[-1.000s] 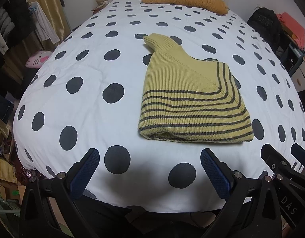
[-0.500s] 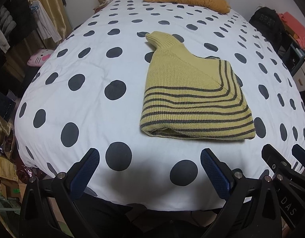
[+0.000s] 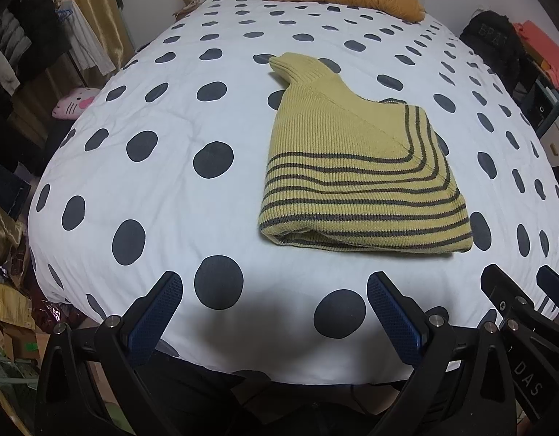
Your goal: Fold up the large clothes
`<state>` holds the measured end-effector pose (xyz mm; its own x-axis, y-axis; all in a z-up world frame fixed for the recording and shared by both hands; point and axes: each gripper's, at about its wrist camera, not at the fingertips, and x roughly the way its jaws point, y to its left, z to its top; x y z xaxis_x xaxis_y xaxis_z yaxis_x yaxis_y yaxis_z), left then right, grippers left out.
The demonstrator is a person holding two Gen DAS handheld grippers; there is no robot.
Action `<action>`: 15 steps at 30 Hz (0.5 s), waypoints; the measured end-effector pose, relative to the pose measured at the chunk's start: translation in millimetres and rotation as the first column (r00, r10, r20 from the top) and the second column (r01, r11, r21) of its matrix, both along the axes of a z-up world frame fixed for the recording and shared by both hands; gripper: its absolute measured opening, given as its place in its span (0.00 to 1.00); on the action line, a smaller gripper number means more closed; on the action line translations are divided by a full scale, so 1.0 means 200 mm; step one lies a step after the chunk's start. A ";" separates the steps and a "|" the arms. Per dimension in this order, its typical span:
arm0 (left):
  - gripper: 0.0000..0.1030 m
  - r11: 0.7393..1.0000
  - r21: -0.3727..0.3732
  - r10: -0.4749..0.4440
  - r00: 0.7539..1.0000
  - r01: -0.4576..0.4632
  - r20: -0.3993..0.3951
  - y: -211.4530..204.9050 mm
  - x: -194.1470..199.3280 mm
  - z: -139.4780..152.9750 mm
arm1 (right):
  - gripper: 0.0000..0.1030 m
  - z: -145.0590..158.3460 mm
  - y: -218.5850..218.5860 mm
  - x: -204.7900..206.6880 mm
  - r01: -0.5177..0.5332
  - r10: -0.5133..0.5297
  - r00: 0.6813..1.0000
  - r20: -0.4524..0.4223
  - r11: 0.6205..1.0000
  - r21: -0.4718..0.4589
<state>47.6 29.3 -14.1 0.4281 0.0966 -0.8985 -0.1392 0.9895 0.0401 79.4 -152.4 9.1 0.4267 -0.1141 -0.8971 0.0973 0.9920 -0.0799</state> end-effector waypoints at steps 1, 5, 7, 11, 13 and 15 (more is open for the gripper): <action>0.99 1.000 0.000 0.000 1.000 0.000 -0.001 0.00 0.00 0.00 | 0.80 0.00 0.00 0.00 0.000 0.000 1.000 -0.001 1.000 0.000; 0.98 1.000 0.004 0.000 1.000 0.000 -0.006 0.00 0.00 -0.01 | 0.80 0.00 0.00 0.00 0.001 -0.001 1.000 -0.001 1.000 -0.001; 0.98 1.000 0.004 0.001 1.000 -0.001 -0.007 0.00 0.01 -0.01 | 0.80 -0.01 0.00 -0.01 0.001 -0.001 1.000 -0.001 1.000 -0.001; 0.98 1.000 0.000 0.002 1.000 -0.002 -0.011 0.00 0.01 -0.02 | 0.80 0.00 0.00 0.00 0.000 0.000 1.000 -0.001 1.000 -0.001; 0.98 1.000 0.000 0.002 1.000 -0.002 -0.012 0.01 0.01 -0.02 | 0.80 0.00 0.00 0.00 0.000 0.000 1.000 -0.002 1.000 -0.001; 0.98 1.000 0.001 0.003 1.000 -0.003 -0.014 0.01 0.01 -0.02 | 0.80 0.00 0.00 0.00 0.000 0.000 1.000 -0.001 1.000 -0.002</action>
<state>49.2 30.6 -17.9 0.4154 0.0986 -0.9043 -0.1417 0.9890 0.0427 79.9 -151.5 8.4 0.4257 -0.1160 -0.8974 0.0976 0.9919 -0.0819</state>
